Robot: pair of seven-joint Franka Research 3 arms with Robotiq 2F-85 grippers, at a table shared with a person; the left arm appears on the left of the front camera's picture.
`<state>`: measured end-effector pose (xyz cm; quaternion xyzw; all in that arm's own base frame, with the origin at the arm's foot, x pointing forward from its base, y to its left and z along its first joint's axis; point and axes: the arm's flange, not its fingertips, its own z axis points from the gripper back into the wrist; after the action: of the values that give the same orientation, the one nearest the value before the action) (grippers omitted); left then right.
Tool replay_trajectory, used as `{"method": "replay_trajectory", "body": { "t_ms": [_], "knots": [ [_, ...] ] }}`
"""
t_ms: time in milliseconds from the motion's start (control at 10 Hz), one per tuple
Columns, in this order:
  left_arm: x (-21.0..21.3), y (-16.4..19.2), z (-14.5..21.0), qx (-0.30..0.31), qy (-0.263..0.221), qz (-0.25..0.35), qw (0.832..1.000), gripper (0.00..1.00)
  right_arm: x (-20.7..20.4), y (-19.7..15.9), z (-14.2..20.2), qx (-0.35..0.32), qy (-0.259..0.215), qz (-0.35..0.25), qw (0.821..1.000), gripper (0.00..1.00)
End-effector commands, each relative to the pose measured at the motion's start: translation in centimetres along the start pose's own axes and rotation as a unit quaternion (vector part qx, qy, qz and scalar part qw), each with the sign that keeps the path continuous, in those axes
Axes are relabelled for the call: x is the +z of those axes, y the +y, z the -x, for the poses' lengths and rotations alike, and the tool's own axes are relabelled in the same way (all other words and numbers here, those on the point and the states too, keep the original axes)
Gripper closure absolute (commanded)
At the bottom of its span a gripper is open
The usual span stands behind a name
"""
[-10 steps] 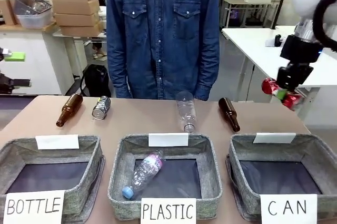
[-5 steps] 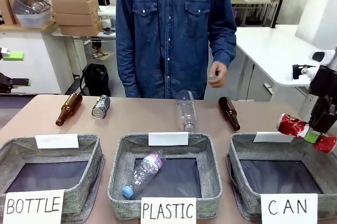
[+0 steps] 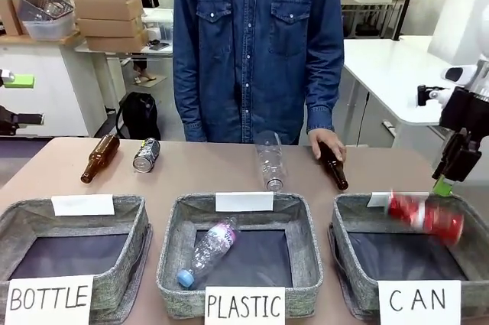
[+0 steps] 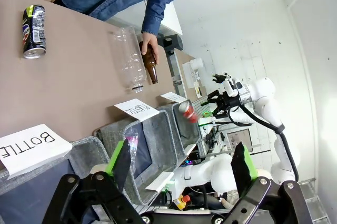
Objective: Sort the can waste into the basket.
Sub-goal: Pick up the can waste from the table and place it in the right Fabric basket.
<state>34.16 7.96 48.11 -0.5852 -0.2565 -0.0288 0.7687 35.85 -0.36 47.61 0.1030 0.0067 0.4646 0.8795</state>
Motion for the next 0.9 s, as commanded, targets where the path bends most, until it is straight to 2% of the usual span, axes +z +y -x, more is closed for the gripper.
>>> {"method": "replay_trajectory", "body": {
  "t_ms": [0,600,800],
  "knots": [
    [-0.2,-0.1,-0.1,-0.011,-0.007,0.011,1.000,0.00,0.1,-0.2,-0.7,0.002,-0.014,0.000,1.000,0.00],
    [-0.2,-0.1,-0.1,-0.011,-0.007,0.011,1.000,0.00,0.5,-1.2,-2.3,-0.006,-0.014,-0.022,1.000,0.00],
    [-0.2,-0.1,-0.1,-0.011,-0.007,0.011,1.000,0.00,0.8,-3.6,-4.0,-0.046,-0.061,-0.117,0.990,0.00]
  ]
}}
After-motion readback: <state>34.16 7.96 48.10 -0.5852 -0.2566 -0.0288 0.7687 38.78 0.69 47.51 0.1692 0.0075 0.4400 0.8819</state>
